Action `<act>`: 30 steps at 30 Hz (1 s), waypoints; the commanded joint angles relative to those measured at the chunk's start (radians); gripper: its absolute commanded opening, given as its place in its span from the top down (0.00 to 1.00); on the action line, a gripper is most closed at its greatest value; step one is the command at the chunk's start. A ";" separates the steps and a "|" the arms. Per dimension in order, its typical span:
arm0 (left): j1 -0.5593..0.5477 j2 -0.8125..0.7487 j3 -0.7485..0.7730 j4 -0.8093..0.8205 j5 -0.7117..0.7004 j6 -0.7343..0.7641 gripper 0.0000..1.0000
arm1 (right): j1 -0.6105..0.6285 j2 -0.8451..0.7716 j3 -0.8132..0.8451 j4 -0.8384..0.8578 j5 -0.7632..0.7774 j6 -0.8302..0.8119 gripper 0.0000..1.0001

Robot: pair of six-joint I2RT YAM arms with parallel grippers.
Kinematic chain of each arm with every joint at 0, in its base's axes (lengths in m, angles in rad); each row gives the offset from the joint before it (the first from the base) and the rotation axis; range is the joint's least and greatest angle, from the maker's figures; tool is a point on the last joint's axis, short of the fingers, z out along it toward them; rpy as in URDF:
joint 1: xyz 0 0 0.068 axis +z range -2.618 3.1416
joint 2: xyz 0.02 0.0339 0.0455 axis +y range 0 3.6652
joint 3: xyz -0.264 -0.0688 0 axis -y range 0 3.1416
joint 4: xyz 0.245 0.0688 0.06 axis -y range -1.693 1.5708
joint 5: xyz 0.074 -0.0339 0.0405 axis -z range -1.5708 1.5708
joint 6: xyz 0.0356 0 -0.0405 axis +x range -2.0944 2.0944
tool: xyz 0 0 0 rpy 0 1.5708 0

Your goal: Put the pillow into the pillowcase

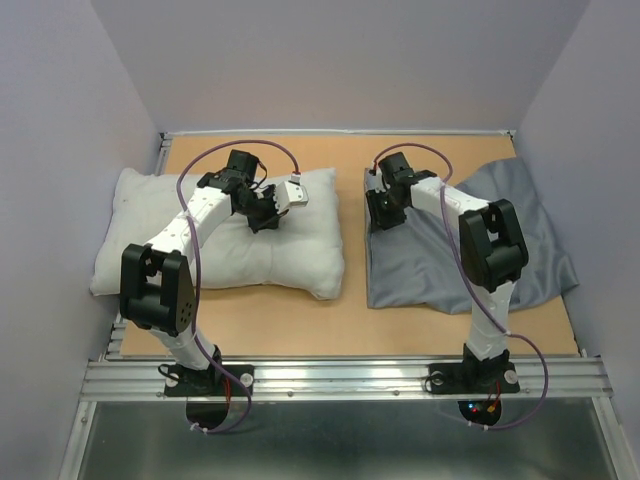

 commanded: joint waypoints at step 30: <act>-0.094 -0.107 0.042 -0.209 0.087 0.143 1.00 | -0.099 -0.473 -0.317 -0.131 -0.040 -0.213 0.99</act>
